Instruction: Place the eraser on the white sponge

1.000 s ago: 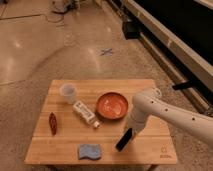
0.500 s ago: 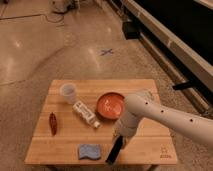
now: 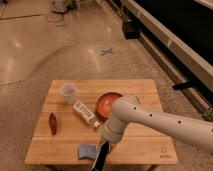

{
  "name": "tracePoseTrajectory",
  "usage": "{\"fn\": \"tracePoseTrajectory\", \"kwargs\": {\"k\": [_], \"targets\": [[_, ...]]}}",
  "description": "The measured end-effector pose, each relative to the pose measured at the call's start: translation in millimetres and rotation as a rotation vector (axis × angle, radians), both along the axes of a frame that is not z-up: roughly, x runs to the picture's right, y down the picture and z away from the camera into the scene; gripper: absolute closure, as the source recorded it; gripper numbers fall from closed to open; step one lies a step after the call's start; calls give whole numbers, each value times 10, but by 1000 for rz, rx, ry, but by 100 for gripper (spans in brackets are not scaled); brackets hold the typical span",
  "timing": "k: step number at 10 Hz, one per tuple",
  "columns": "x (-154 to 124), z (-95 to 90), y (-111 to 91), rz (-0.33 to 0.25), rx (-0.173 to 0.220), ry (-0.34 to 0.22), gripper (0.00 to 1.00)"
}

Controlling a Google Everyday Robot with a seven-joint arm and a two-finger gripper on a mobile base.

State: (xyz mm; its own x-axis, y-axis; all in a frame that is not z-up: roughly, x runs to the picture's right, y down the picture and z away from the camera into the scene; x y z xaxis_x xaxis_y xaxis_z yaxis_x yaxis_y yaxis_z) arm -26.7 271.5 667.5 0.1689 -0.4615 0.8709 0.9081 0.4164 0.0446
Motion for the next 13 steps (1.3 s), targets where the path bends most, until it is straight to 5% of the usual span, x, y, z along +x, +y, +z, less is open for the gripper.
{"fn": "tracePoseTrajectory", "kwargs": {"k": [6, 13], "targets": [[-452, 310, 252, -60, 46, -111, 98], [-735, 638, 57, -122, 170, -133, 32]]}}
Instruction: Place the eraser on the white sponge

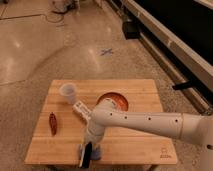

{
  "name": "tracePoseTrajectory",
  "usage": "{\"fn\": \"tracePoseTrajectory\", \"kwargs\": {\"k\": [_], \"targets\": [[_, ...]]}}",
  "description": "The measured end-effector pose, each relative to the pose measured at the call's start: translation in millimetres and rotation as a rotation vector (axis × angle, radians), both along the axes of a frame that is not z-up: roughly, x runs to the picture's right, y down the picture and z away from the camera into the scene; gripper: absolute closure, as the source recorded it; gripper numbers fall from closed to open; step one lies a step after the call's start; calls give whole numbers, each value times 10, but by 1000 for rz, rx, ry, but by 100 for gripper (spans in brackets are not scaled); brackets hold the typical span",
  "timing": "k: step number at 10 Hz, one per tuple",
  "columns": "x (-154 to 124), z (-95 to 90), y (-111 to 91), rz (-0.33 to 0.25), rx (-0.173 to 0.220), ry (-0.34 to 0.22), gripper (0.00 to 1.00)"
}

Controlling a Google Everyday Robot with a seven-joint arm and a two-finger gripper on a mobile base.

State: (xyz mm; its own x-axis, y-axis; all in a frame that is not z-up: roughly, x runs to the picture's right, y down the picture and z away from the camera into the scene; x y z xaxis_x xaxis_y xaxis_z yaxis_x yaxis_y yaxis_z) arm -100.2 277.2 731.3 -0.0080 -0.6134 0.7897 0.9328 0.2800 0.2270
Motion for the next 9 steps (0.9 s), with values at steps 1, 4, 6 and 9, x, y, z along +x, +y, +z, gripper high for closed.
{"fn": "tracePoseTrajectory", "kwargs": {"k": [1, 4, 6, 9], "targets": [[4, 56, -23, -10, 16, 5, 24], [67, 228, -122, -37, 67, 26, 20], [148, 295, -190, -42, 89, 42, 20], [282, 312, -363, -29, 121, 56, 20]]}}
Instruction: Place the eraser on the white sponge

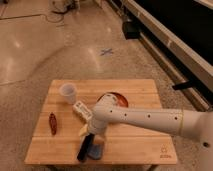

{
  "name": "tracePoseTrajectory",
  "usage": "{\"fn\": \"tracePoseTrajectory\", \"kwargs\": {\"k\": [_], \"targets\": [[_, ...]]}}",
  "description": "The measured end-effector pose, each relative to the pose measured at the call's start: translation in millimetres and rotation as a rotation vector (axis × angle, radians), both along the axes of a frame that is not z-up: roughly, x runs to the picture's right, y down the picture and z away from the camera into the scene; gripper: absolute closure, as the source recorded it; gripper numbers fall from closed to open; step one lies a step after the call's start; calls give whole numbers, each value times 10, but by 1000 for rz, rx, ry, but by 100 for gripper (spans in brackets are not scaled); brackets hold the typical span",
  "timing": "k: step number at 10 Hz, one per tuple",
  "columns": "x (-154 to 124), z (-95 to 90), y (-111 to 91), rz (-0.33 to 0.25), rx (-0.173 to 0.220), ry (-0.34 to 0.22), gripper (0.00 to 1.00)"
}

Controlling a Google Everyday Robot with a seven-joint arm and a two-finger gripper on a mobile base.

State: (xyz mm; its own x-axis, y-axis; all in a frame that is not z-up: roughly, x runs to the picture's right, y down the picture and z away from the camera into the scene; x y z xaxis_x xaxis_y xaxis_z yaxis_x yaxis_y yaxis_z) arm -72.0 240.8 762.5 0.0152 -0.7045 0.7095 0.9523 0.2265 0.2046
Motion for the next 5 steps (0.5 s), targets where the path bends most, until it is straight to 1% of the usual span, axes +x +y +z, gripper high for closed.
{"fn": "tracePoseTrajectory", "kwargs": {"k": [1, 3, 5], "targets": [[67, 9, -110, 12, 16, 7, 20], [171, 3, -245, 26, 21, 17, 20], [155, 0, -233, 21, 19, 15, 20]]}}
